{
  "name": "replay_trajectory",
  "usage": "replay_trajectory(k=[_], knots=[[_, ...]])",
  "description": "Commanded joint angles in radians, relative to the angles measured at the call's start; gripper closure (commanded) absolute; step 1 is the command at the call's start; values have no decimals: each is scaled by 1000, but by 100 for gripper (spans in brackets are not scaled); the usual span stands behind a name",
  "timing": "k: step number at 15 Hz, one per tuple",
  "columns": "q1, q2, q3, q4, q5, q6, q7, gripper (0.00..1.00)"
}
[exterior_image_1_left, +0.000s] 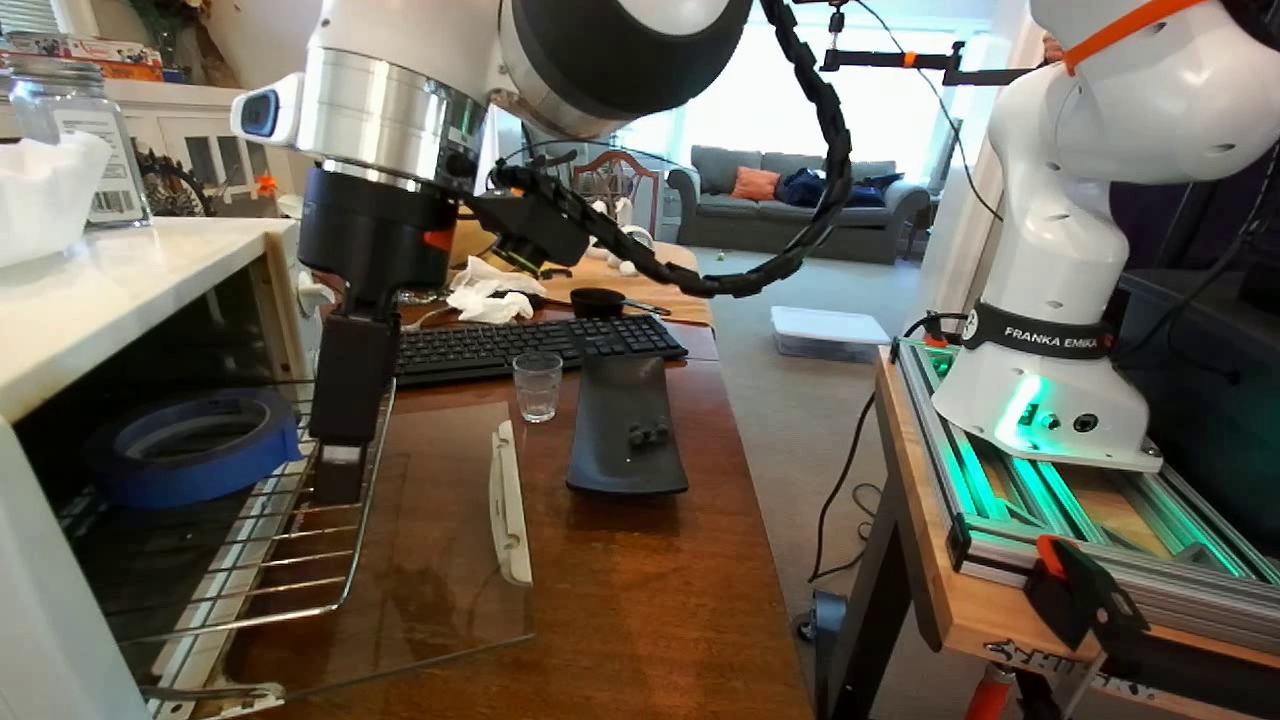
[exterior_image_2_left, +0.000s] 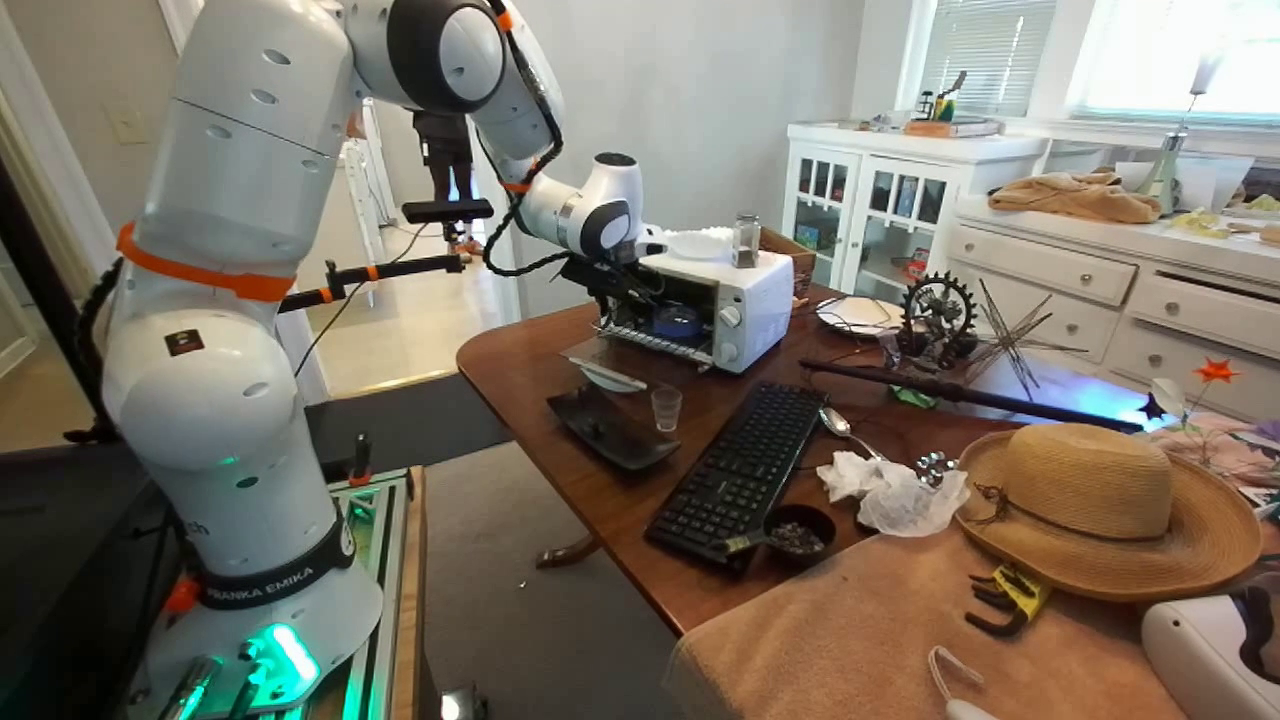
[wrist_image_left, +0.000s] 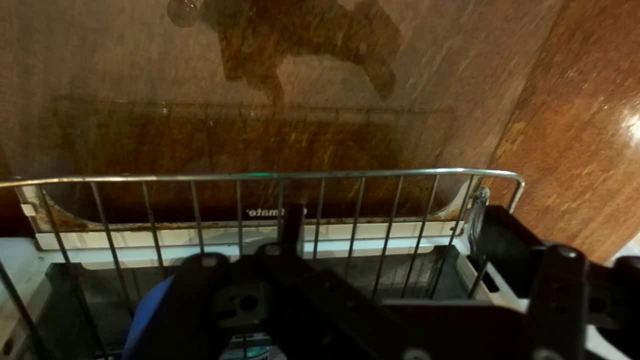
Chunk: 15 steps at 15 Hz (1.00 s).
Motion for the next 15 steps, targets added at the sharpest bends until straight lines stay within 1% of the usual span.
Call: replay_trajectory(k=[1, 2, 3, 4, 5, 8, 10, 12, 15], knots=[[39, -11, -53, 10, -47, -41, 81, 0], [61, -24, -84, -6, -73, -43, 126, 1], [89, -39, -123, -28, -115, -40, 180, 0], [133, -46, -181, -39, -178, -27, 264, 0], [162, -41, -216, -39, -227, -24, 322, 0], [254, 13, -308, 2, -356, -17, 497, 0], [308, 38, -358, 27, -421, -14, 576, 0], [344, 58, -389, 44, -451, -16, 619, 0], [371, 67, -414, 56, -474, -10, 620, 0]])
